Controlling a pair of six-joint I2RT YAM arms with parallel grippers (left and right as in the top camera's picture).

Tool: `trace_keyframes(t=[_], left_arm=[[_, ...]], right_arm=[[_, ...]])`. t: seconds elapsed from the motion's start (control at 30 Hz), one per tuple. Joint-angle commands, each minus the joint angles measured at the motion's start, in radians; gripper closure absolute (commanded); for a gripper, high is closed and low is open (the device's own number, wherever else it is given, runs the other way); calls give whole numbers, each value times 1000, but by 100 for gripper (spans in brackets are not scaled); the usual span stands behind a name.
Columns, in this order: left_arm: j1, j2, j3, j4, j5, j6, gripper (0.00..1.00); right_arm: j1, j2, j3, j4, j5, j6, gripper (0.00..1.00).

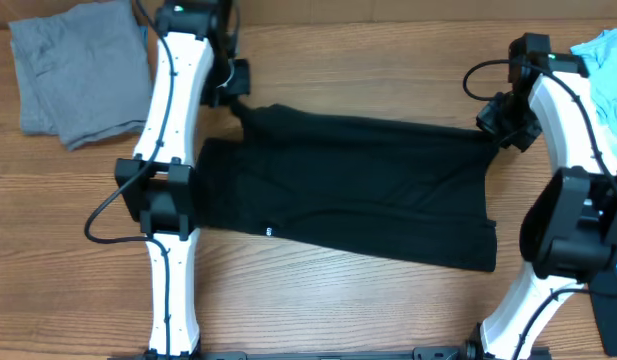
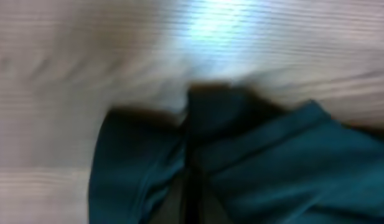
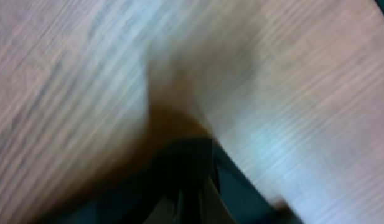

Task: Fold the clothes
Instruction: 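Hold the top corners and pull them outward to flatten the shirt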

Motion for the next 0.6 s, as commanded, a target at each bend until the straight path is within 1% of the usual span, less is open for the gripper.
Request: trace_keyframes(t=[0.0, 0.13, 0.3, 0.43, 0.57], left_arm=[[63, 15, 24, -63, 24, -21, 96], [106, 15, 20, -76, 45, 9, 96], [124, 15, 18, -76, 160, 54, 96], [116, 13, -8, -76, 156, 56, 96], [103, -30, -115, -76, 146, 57, 96]], right_arm=[[-37, -64, 31, -45, -19, 49, 96], [-60, -67, 30, -92, -24, 49, 96], [-63, -68, 28, -190, -40, 52, 96], [-57, -68, 25, -250, -32, 53, 96], [-53, -70, 22, -288, -29, 60, 96]])
